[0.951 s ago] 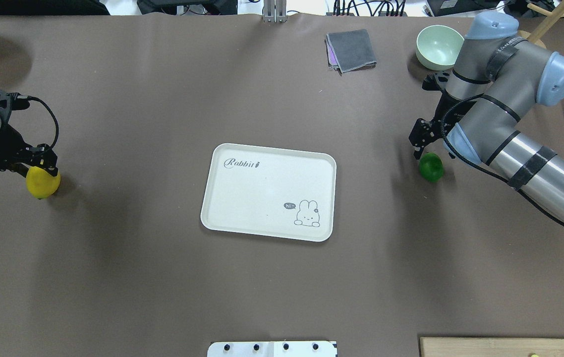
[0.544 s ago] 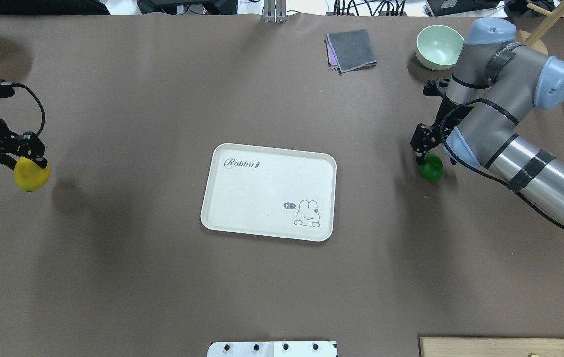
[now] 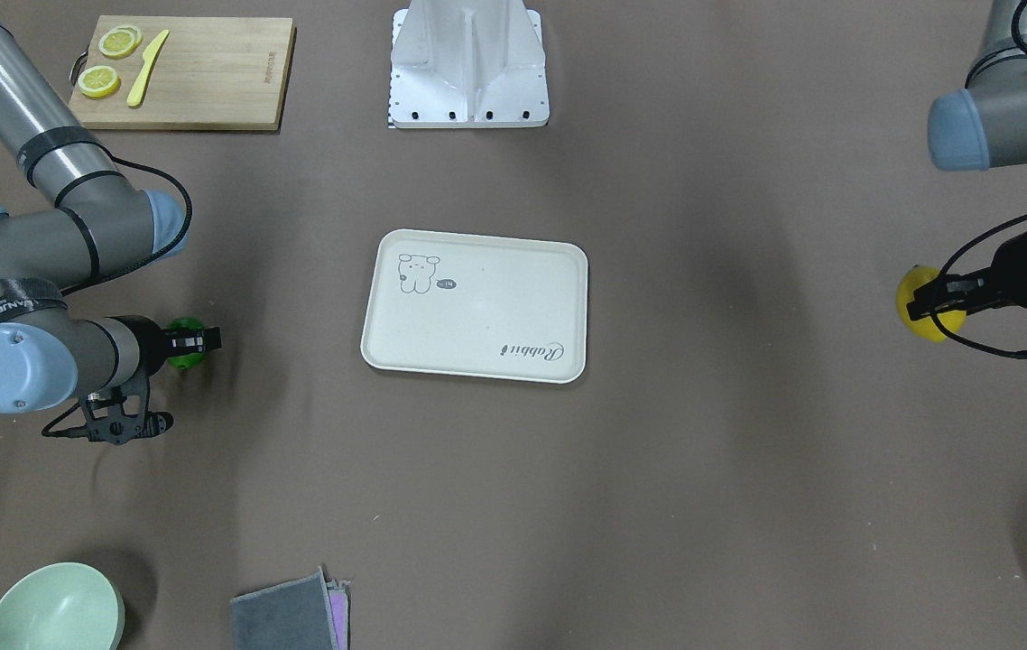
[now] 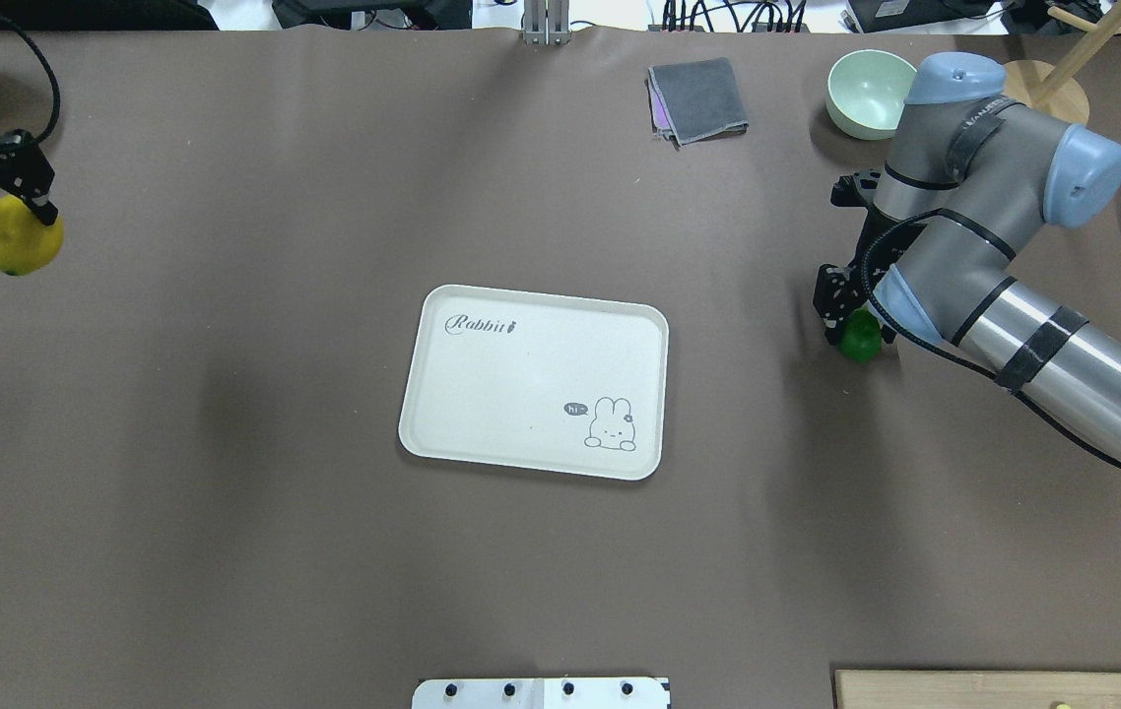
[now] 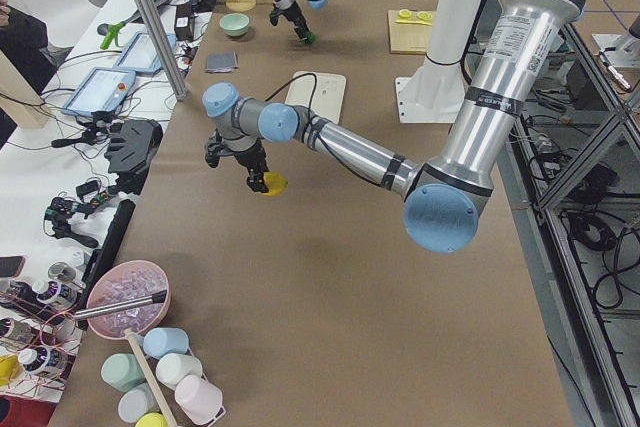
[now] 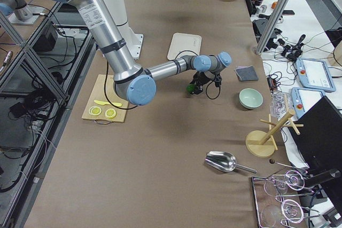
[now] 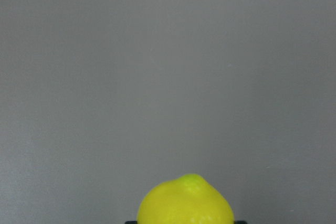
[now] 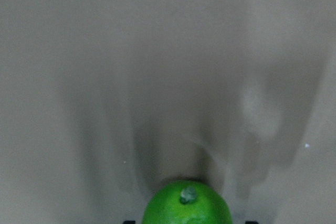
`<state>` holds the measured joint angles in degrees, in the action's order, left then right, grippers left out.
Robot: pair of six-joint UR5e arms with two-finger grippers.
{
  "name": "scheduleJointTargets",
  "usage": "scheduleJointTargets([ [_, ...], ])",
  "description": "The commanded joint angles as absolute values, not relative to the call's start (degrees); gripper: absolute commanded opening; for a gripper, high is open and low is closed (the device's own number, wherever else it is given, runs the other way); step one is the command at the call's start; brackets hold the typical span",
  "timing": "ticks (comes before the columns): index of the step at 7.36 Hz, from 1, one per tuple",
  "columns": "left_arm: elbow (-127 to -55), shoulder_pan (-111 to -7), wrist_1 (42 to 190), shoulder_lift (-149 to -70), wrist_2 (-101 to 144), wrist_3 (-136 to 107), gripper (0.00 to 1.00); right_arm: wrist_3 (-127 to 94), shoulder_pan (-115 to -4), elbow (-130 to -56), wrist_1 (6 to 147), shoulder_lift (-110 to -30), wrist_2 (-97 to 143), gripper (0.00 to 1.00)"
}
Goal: Place all lemons on tray
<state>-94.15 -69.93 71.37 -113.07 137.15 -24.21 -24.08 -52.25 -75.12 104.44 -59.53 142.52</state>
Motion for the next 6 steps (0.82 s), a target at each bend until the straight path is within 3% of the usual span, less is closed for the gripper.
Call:
scheduleJointTargets([
  [1,-93.78,-69.70,63.92,-120.55,137.11,-25.74,0.00,-23.99,-52.82,-75.15,106.34,-59.24,144.93,0.17],
  [6,-94.13,-58.38,64.51,-130.23,134.58,-48.46,0.00,-24.08,-56.51,-79.70,107.40,-56.87,147.22,0.15],
])
